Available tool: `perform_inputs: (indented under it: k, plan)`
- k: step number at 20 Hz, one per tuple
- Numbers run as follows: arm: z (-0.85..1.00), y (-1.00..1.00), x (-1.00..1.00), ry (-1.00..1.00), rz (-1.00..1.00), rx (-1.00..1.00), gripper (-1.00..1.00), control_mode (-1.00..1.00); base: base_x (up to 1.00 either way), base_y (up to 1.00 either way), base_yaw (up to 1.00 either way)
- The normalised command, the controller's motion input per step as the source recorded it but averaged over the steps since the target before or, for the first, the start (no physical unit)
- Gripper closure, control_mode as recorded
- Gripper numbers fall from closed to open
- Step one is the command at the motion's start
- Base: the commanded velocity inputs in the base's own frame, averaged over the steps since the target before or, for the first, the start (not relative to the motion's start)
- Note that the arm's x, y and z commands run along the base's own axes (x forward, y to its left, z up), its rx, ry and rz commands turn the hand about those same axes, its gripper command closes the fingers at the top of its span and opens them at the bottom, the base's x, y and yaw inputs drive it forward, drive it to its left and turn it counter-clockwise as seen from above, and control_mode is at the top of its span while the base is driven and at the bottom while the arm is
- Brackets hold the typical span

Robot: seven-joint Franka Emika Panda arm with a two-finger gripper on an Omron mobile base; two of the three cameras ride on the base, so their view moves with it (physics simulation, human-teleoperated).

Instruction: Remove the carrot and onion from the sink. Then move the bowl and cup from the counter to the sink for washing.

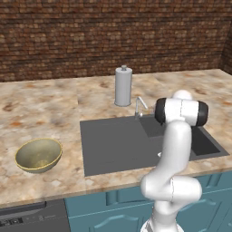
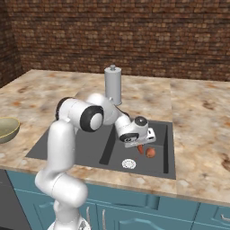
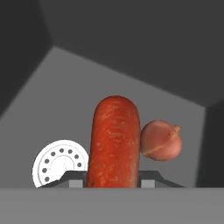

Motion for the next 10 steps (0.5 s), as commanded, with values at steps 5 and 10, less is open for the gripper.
perform_inputs:
  k: [5,10]
  plan:
    - [0.54,-0.07,-0.23,0.06,0.0,0.01,1.0,-1.0,0.0,0.0,0.0]
    - [0.49,-0.07,-0.24,0.1,-0.02,0.02,1.0,-1.0,0.0,0.0,0.0]
